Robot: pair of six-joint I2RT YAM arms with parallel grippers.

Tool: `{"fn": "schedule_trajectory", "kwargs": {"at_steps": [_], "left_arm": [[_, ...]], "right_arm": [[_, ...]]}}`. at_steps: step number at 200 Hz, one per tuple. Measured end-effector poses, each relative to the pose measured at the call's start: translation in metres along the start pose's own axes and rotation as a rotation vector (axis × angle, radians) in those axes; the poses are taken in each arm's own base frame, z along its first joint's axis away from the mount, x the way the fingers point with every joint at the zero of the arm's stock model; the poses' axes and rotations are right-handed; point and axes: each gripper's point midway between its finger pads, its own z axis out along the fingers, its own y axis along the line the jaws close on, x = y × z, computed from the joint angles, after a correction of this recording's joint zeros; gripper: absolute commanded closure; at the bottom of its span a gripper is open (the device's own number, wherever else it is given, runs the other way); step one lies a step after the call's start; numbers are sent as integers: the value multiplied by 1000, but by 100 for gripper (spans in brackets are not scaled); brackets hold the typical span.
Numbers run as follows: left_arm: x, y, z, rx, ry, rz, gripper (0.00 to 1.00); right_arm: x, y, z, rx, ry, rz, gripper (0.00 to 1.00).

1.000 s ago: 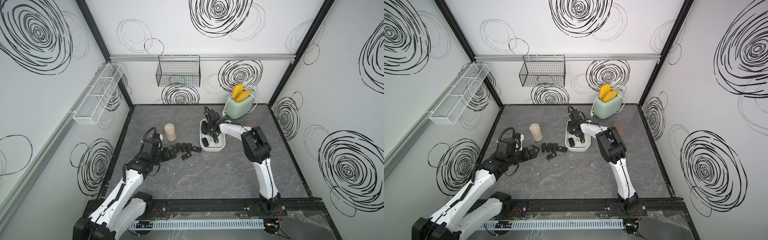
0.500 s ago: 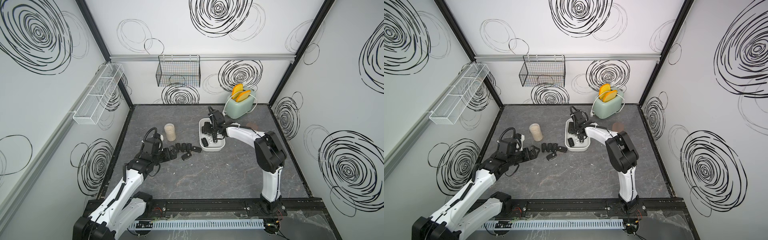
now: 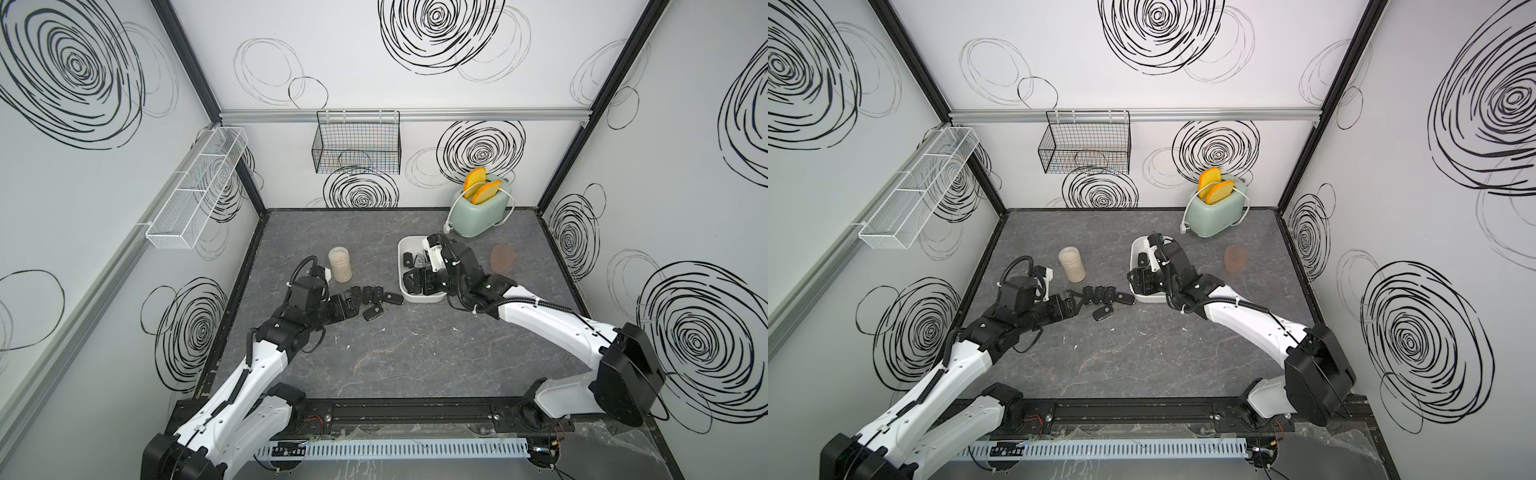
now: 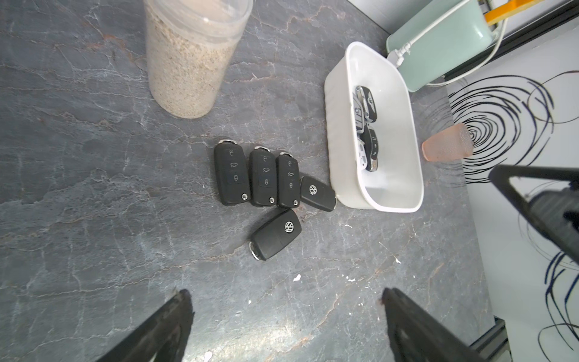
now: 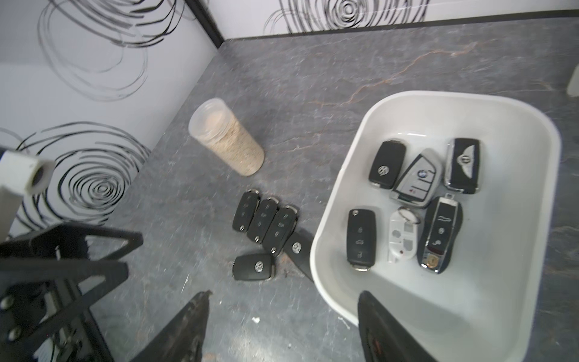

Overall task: Place the car key into the storage box
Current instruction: Pick up the car key from the center of the board.

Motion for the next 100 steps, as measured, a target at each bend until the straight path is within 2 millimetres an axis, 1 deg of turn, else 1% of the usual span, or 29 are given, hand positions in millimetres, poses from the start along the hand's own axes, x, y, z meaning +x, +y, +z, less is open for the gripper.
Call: {"fn": "schedule_trajectory", "kwargs": {"at_steps": [29, 49, 65, 75, 100], "left_arm": [[5, -2, 1, 19, 9, -13, 2], [6, -2, 2, 24, 18, -13, 2], [5, -3, 2, 26, 14, -13, 2], [4, -3, 3, 29, 9, -12, 2], [0, -1, 8, 37, -2, -21, 2]], "right_arm": [[20, 27, -4, -98, 48, -64, 24], [31, 36, 4, -141, 81, -88, 24], [41, 38, 20, -153, 123, -106, 26], [49, 38, 35, -151, 160, -121, 28], [58, 37, 73, -142, 229, -156, 31]]}}
